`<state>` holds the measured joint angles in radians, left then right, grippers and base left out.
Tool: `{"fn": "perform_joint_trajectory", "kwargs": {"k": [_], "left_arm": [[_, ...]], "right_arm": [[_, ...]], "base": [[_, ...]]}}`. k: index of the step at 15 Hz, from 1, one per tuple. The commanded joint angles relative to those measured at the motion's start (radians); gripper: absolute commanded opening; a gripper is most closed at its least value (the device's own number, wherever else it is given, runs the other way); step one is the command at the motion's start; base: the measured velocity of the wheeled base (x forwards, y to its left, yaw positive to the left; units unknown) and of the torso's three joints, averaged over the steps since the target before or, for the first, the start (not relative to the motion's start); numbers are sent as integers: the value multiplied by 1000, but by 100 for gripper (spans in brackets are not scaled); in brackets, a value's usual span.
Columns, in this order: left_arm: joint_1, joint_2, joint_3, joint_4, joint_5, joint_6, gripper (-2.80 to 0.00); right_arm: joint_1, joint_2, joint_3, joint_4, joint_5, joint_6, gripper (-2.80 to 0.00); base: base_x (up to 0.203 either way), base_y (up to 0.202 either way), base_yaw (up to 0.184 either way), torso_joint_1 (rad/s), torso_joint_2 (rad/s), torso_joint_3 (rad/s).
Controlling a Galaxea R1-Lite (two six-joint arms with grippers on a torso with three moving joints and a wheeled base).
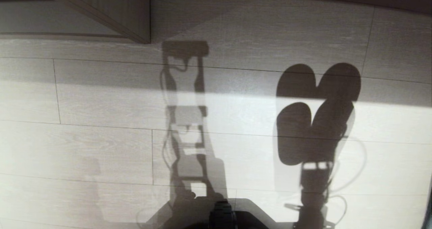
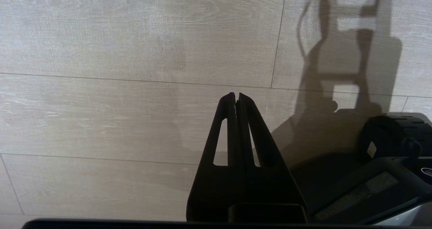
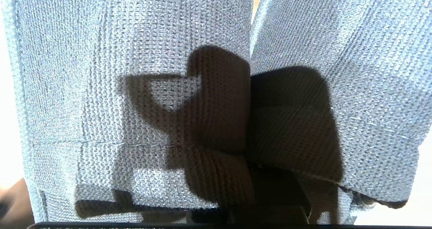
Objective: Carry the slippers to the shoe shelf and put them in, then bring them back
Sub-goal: Place the slippers into the shoe cabinet
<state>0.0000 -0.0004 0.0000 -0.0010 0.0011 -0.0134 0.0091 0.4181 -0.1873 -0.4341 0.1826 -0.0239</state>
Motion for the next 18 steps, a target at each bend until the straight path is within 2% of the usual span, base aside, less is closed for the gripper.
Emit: {"fn": "perform_joint_trajectory", "kwargs": {"k": [1,5,8,13,18], "left_arm": [[0,-1,2,0,0,0,-280],[0,-1,2,0,0,0,-280],[2,-1,2,0,0,0,-280],[1,-1,0,0,0,0,-280],[2,-1,2,0,0,0,-280]], "right_arm": [[7,-233,-12,198,3,-1,-280],[6,-410,33,428,1,0,-280],[6,-419,138,404,-63,-17,-280],[5,-419,188,436,-176,-29,-280],[5,-418,187,436,-175,-34,-280]], "base": [[0,0,0,0,0,0],[0,0,0,0,0,0],[0,0,0,0,0,0],[0,0,0,0,0,0],[0,0,0,0,0,6]]}}
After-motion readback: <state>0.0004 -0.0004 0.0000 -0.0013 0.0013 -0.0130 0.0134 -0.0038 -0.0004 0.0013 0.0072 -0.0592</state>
